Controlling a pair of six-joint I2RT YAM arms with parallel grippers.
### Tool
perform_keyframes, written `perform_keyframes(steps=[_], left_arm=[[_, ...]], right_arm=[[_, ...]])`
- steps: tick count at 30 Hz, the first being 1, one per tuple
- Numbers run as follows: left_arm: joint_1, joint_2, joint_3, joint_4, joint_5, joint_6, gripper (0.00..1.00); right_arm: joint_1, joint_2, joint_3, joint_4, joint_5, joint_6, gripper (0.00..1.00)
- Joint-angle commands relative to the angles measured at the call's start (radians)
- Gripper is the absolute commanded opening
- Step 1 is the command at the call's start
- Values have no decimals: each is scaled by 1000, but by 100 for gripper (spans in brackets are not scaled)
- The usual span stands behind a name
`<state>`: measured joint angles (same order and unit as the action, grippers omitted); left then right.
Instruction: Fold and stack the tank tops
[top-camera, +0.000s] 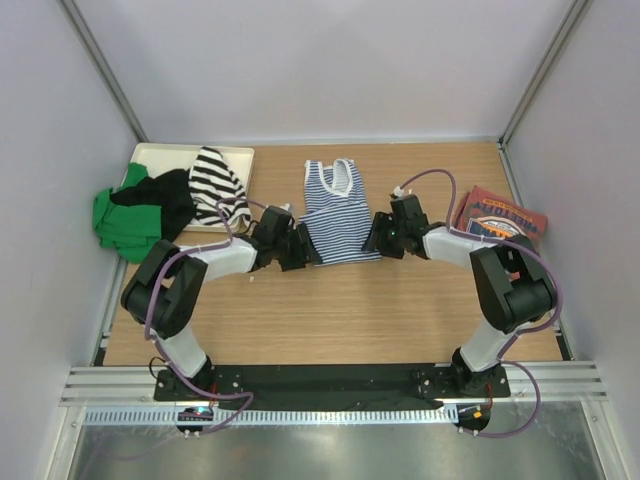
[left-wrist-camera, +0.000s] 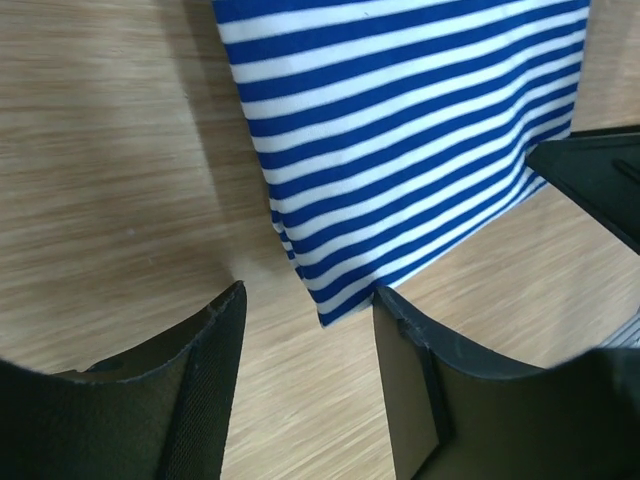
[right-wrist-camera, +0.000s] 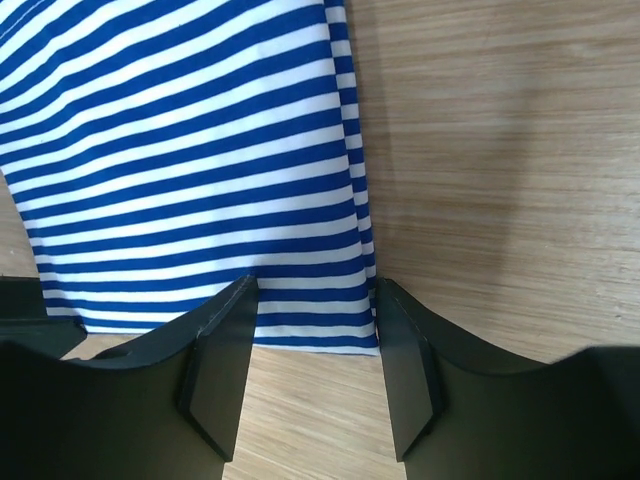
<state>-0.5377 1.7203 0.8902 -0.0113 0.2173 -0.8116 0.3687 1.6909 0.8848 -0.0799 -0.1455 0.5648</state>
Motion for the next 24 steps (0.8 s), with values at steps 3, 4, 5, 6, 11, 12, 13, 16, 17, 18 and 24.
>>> perform_keyframes(steps=[3,4,5,6,11,12,13,16,17,18,24], left_arm=[[-21,-68,-34,120,25,-12,52],[-21,-74,-39,123,22,-9,51],[-21,-85,-45,126,16,-6,50],[-21,-91,-53,132,5,-1,49],[-24,-85,-50,136,19,0,45],[-28,-80,-47,134,27,-3,44],[-31,-79,-48,134,24,-6,44],[-42,-74,-54,125,1,-11,43],[-42,-71,-56,122,-2,-12,42],[-44,-64,-59,122,-4,-11,40],[-47,-59,-54,44,-35,17,3]], right_arm=[[-1,-57,-50,37,-39,17,57],[-2,-60,-53,40,-39,18,58],[-2,-66,-59,45,-37,11,59],[-4,-66,-60,46,-35,9,58],[-25,-57,-61,54,-48,12,51],[-27,-56,-63,54,-51,15,50],[-30,-56,-64,57,-51,17,49],[-31,-59,-72,54,-48,18,45],[-31,-62,-78,52,-48,18,44],[-33,-68,-83,52,-46,18,44],[-33,-100,-119,32,-42,26,14]])
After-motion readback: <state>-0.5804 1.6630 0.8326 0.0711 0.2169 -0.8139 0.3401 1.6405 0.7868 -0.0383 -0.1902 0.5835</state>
